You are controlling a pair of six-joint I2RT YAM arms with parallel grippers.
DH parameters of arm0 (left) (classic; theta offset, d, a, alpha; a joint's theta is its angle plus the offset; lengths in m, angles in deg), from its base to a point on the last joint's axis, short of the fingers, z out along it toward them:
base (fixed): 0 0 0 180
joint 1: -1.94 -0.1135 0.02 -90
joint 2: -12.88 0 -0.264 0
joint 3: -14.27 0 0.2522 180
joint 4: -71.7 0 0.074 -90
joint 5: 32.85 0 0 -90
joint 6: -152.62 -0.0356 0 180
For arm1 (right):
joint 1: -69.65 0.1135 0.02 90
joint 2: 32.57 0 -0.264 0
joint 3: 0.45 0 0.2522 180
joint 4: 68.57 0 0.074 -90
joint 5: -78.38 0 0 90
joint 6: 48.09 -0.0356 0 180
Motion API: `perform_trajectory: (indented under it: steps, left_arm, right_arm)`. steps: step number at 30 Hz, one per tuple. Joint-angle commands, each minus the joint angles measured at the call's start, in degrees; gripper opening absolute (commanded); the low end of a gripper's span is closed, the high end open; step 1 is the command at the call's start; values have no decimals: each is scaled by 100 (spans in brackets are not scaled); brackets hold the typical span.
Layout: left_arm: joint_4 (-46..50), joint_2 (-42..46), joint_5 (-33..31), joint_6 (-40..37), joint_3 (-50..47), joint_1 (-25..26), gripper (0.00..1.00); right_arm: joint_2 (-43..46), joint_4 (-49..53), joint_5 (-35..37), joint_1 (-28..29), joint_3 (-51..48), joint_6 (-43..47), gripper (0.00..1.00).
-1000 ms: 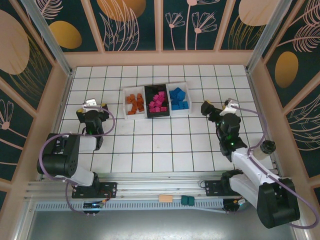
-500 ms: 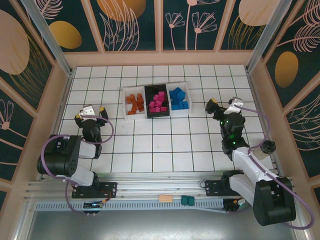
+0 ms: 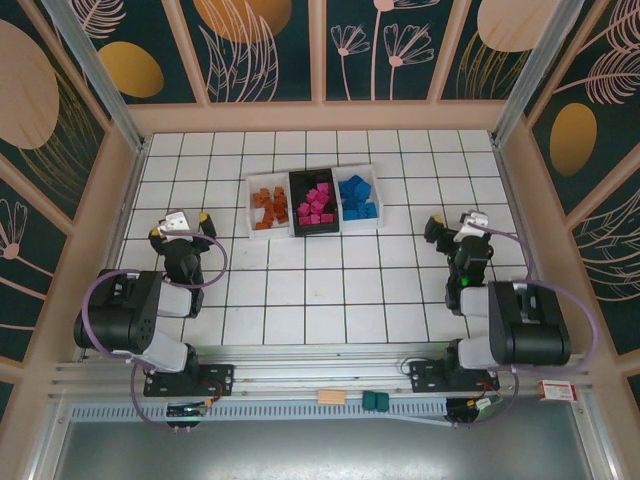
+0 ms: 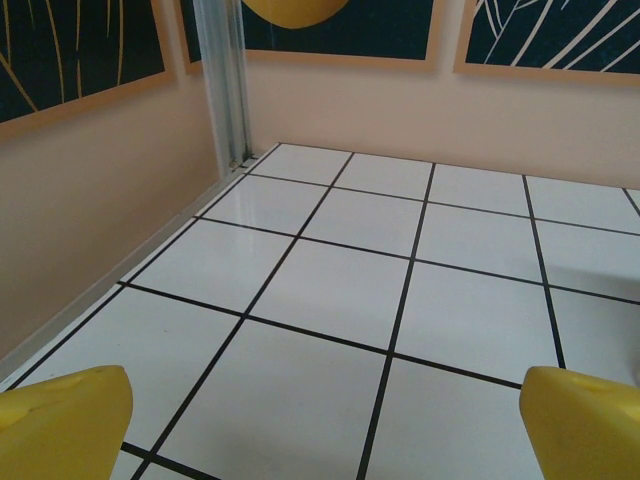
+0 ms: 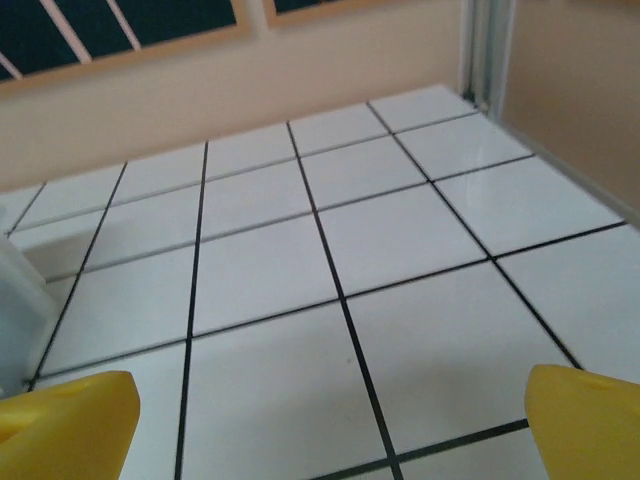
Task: Sort the legos into containers by color
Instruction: Reset both arms
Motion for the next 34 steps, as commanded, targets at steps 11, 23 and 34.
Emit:
perform_trajectory:
  steps: [11,23,34]
  left_arm:
    - [-328,63,10,111,-29,-46,99]
    - [-329,51,14,109,-30,-49,99]
    - [-329,56,13,109,-30,-46,99]
  right_arm:
    - [-798,-1629,252,157,-12,275,99]
    - [-810,-1720,610,213,-52,235,99]
    - [-816,-1682,616,229,-27,271,99]
